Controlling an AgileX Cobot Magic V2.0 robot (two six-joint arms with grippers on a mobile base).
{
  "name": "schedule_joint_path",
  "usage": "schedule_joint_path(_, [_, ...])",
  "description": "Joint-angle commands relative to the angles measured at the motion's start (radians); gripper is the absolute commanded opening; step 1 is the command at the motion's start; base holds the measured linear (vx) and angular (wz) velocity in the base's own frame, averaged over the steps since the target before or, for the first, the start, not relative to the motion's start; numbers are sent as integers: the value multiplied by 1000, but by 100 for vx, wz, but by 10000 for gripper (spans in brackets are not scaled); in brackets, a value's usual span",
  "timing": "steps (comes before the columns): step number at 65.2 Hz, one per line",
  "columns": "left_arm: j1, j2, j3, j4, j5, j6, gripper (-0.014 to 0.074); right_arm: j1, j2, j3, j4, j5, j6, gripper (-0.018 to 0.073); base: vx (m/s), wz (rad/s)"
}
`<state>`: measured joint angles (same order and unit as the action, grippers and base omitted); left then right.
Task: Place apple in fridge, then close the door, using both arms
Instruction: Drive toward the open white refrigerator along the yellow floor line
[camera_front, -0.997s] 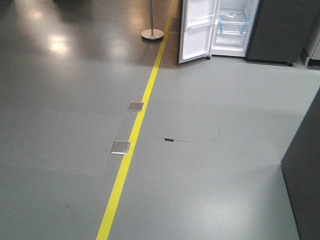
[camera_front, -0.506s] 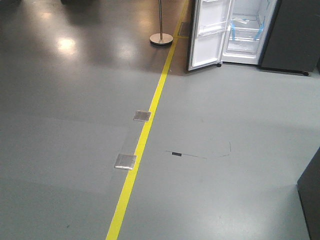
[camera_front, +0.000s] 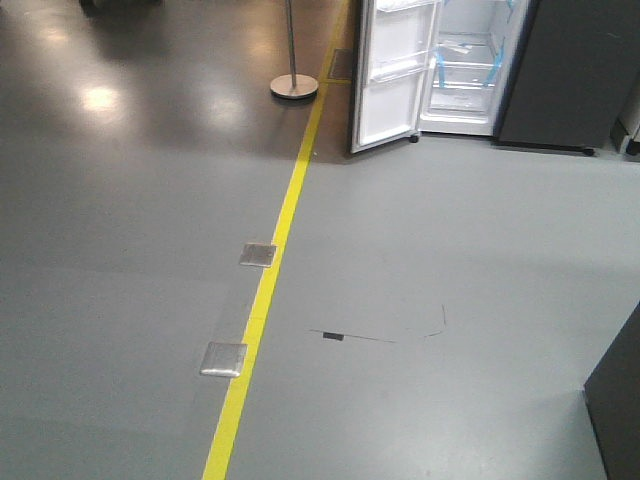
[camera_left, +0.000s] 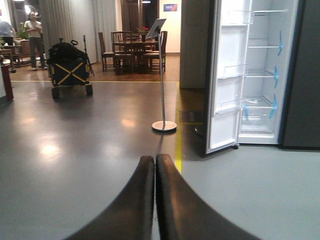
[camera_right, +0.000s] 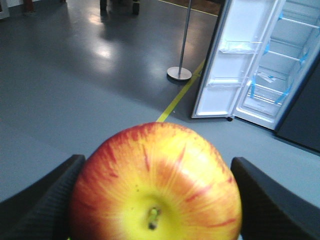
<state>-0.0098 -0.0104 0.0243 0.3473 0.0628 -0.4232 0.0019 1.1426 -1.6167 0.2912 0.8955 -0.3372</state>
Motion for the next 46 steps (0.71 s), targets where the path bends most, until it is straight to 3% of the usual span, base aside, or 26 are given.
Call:
schedule_joint_path(1, [1, -16, -18, 0, -63, -2, -7, -3, -16, -23, 17, -89, -8, 104, 25, -19])
schedule_joint_path(46, [1, -16, -18, 0, -63, -2, -7, -3, -16, -23, 17, -88, -8, 104, 22, -16])
